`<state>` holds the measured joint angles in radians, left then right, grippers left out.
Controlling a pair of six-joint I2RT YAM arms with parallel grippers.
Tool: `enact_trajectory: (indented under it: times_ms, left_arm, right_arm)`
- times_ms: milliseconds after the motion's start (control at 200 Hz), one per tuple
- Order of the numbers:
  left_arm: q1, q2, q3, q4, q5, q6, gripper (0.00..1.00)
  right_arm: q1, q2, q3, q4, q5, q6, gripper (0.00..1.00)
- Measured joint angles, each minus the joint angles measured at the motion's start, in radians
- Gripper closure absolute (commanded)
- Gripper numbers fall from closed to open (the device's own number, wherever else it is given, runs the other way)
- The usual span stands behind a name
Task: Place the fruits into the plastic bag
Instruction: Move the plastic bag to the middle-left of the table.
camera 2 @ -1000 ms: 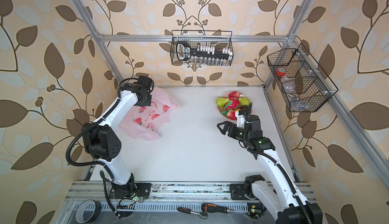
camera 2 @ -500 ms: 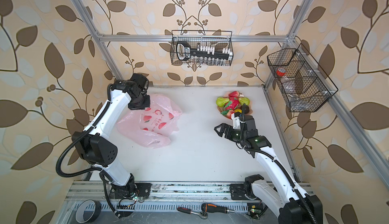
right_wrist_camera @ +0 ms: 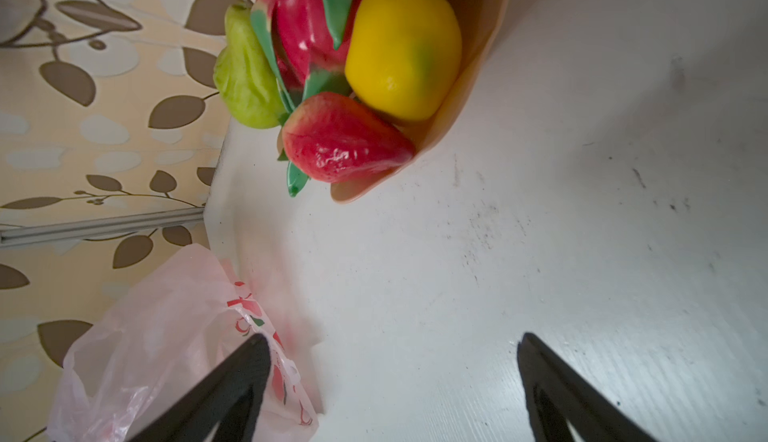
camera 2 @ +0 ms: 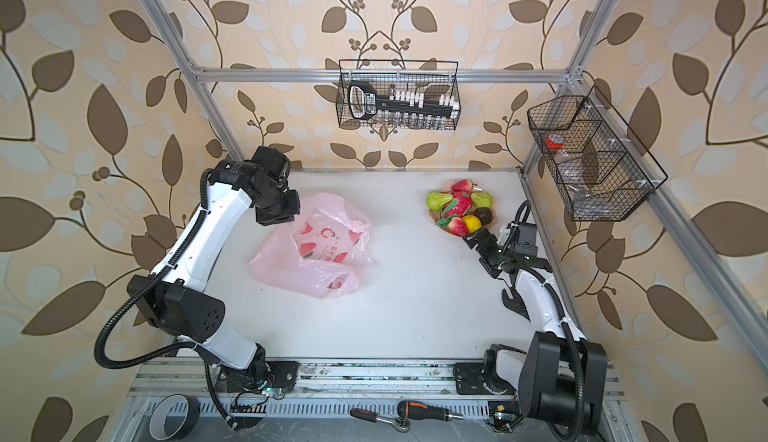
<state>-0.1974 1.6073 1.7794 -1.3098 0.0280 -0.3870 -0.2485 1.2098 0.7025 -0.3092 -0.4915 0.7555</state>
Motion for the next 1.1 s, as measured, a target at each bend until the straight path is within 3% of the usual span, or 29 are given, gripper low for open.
enact_trajectory:
  times_ms: [130, 360, 605, 895, 1100]
  left_arm:
    - [0.000, -0.011, -0.039, 0.010, 0.044, -0.012, 1.00]
    - [0.000, -0.011, -0.048, 0.043, 0.093, -0.016, 1.00]
    - [0.000, -0.009, -0.048, 0.072, 0.118, -0.016, 1.00]
    - [0.000, 0.011, -0.048, 0.090, 0.132, -0.016, 1.00]
    - [0.000, 0.011, -0.048, 0.096, 0.140, -0.016, 1.00]
  right_arm:
    - [-0.057, 0.038, 0.003, 0.052, -0.019, 0.054, 0.21]
    - [-0.134, 0.143, 0.058, 0.077, -0.021, 0.084, 0.47]
    - [-0.137, 0.226, 0.078, 0.089, -0.021, 0.079, 0.54]
    - [-0.097, 0.307, 0.091, 0.170, -0.021, 0.110, 0.55]
    - [-0.077, 0.358, 0.091, 0.219, -0.021, 0.143, 0.65]
